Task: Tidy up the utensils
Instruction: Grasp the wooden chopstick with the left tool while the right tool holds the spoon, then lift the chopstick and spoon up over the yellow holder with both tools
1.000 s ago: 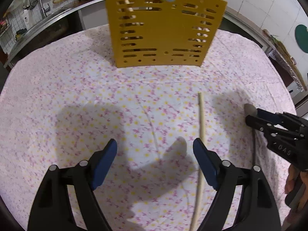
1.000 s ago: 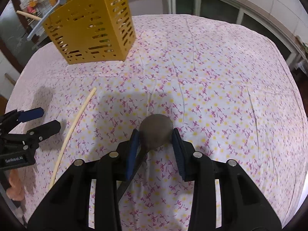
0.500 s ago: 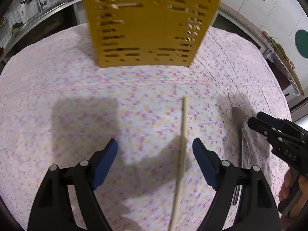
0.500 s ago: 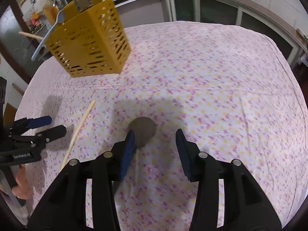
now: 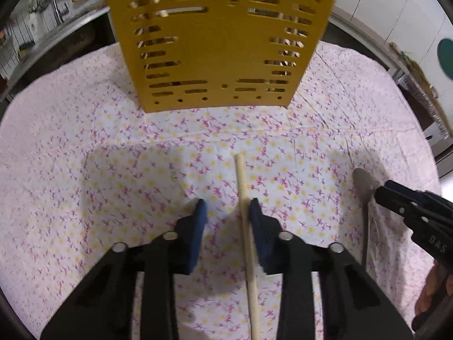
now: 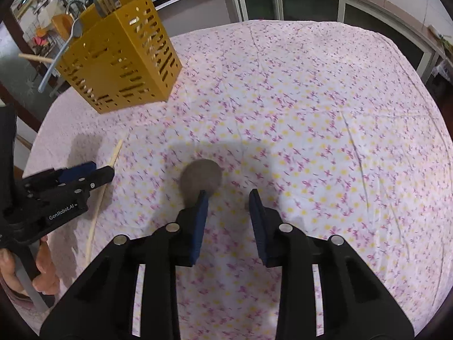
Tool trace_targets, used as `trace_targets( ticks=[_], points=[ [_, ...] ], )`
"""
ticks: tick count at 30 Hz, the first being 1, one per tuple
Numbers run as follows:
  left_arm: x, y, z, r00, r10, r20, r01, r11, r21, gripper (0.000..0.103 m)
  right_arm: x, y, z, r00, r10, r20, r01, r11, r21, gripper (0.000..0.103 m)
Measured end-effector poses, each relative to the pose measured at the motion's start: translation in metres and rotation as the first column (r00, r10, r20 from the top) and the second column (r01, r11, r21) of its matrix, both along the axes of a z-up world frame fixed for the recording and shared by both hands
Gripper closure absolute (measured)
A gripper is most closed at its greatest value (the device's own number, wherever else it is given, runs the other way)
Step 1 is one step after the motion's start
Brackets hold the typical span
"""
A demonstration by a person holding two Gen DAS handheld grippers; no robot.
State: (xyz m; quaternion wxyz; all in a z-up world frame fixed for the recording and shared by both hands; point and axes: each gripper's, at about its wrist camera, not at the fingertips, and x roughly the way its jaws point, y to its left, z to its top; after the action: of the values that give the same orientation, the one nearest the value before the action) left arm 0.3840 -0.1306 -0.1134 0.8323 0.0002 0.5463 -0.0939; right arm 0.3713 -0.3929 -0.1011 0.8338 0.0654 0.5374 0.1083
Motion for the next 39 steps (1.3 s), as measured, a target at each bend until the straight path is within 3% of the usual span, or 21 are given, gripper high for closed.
trace_targets(
  ticks=[3, 6, 11, 13, 19, 23, 25, 30, 34, 36, 39],
  points=[
    [-0.002, 0.009, 0.005, 1.0, -0.029, 0.002, 0.029, 0.999, -0.025, 0.089, 0.005, 0.007, 0.0, 1.0, -0.005, -0.02, 0.006, 1.0, 0.024, 0.075],
    [-0.009, 0.018, 0.011, 0.999, -0.035, 0.027, 0.034, 0.999, 0.037, 0.096, 0.006, 0.014, 0.002, 1.0, -0.002, -0.024, 0.003, 1.0, 0.013, 0.075],
    [-0.008, 0.037, 0.005, 1.0, -0.02, -0.006, 0.02, 1.0, 0.009, 0.098, 0.012, 0.024, 0.0, 0.998, -0.011, -0.054, 0.01, 1.0, -0.022, 0.075],
    [-0.011, 0.042, 0.01, 1.0, 0.01, -0.006, -0.009, 1.0, 0.027, 0.099, 0.015, 0.026, -0.003, 0.998, -0.019, -0.065, 0.018, 1.0, -0.018, 0.074],
    [-0.014, 0.034, 0.029, 1.0, 0.011, -0.002, -0.011, 0.999, -0.042, 0.098, 0.02, 0.032, -0.005, 0.997, -0.009, -0.071, 0.007, 0.999, -0.032, 0.073],
    [-0.013, 0.026, 0.015, 0.999, 0.005, -0.042, -0.007, 0.999, -0.033, 0.098, 0.024, 0.038, -0.009, 0.997, -0.006, -0.081, 0.004, 1.0, -0.027, 0.072],
    [-0.01, 0.028, 0.007, 0.998, 0.006, -0.062, -0.009, 0.999, -0.054, 0.092, 0.027, 0.038, -0.012, 0.997, -0.009, -0.082, 0.006, 1.0, -0.028, 0.072],
    [-0.01, 0.029, 0.005, 0.998, 0.006, -0.066, -0.01, 0.999, -0.053, 0.091, 0.026, 0.032, -0.015, 0.997, -0.008, -0.08, 0.009, 1.0, 0.002, 0.073],
    [0.003, 0.005, -0.001, 0.997, 0.011, -0.07, -0.015, 0.998, -0.057, 0.09, 0.026, 0.032, -0.015, 0.997, -0.009, -0.076, 0.009, 1.0, 0.002, 0.073],
    [0.003, 0.002, 0.0, 0.998, -0.003, -0.061, 0.0, 0.999, -0.039, 0.075, 0.026, 0.032, -0.014, 0.997, -0.013, -0.07, 0.013, 1.0, -0.001, 0.073],
    [0.008, -0.012, -0.002, 0.999, -0.007, -0.046, 0.007, 1.0, -0.007, 0.071, 0.024, 0.027, -0.012, 0.998, -0.016, -0.063, 0.015, 1.0, -0.01, 0.073]
  ],
)
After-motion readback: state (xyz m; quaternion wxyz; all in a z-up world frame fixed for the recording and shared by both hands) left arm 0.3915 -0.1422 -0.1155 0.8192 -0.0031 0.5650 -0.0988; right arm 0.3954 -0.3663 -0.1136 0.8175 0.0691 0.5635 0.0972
